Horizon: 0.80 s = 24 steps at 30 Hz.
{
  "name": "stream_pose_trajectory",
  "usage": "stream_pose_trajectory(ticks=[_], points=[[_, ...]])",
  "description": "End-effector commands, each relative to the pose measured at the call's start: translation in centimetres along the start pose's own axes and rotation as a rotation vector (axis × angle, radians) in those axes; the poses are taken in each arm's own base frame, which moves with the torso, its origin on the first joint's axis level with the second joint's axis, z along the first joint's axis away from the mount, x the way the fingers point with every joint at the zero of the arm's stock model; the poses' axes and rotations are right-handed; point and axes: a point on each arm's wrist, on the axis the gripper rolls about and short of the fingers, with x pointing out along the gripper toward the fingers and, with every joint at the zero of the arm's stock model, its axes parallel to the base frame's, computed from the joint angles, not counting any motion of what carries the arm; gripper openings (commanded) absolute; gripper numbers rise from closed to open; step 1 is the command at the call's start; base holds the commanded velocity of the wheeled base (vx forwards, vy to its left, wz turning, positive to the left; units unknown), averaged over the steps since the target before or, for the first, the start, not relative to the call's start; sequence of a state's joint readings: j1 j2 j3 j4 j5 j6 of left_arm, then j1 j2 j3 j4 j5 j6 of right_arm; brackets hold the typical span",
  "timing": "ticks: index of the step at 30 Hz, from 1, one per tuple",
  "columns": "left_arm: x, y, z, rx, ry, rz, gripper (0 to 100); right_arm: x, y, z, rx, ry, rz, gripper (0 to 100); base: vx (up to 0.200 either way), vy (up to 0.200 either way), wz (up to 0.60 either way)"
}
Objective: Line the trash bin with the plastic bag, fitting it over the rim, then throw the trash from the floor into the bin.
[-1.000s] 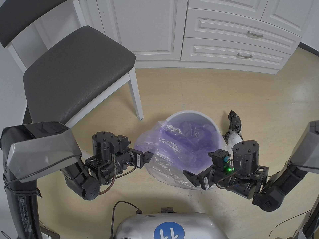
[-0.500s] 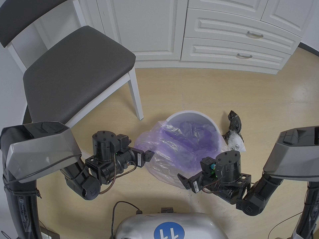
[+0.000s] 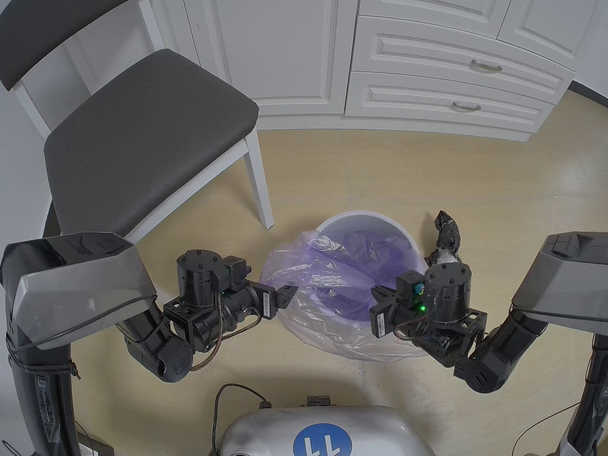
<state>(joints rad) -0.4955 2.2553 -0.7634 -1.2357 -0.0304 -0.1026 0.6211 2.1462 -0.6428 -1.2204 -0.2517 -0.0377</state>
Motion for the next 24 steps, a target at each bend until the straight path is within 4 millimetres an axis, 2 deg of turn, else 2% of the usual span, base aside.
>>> stream_pose_trajectory(ticks=[1,13,14,19,22,23,24], points=[[0.2,-0.7,0.1,-0.001,-0.024,-0.021,100,0.7,-1.2,2.6,0.088,-0.094,-0.055,0,0.0,0.0,0.0],[2.0,-2.8,0.2,-0.072,-0.151,-0.027,100,5.3,-2.6,5.0,0.29,-0.245,-0.171,0,0.0,0.0,0.0],[2.0,-2.8,0.2,-0.072,-0.151,-0.027,100,5.3,-2.6,5.0,0.29,-0.245,-0.171,0,0.0,0.0,0.0],[2.1,-4.0,0.9,-0.153,-0.208,-0.072,100,8.9,-3.5,4.3,0.337,-0.346,-0.238,0,0.0,0.0,0.0],[2.0,-4.3,1.2,-0.163,-0.225,-0.082,100,9.8,-3.7,4.0,0.345,-0.37,-0.248,0,0.0,0.0,0.0],[1.9,-4.9,1.4,-0.181,-0.245,-0.105,100,11.2,-4.4,3.9,0.357,-0.406,-0.277,0,0.0,0.0,0.0],[1.9,-5.0,1.4,-0.181,-0.246,-0.106,100,11.3,-4.4,3.8,0.358,-0.407,-0.278,0,0.0,0.0,0.0]])
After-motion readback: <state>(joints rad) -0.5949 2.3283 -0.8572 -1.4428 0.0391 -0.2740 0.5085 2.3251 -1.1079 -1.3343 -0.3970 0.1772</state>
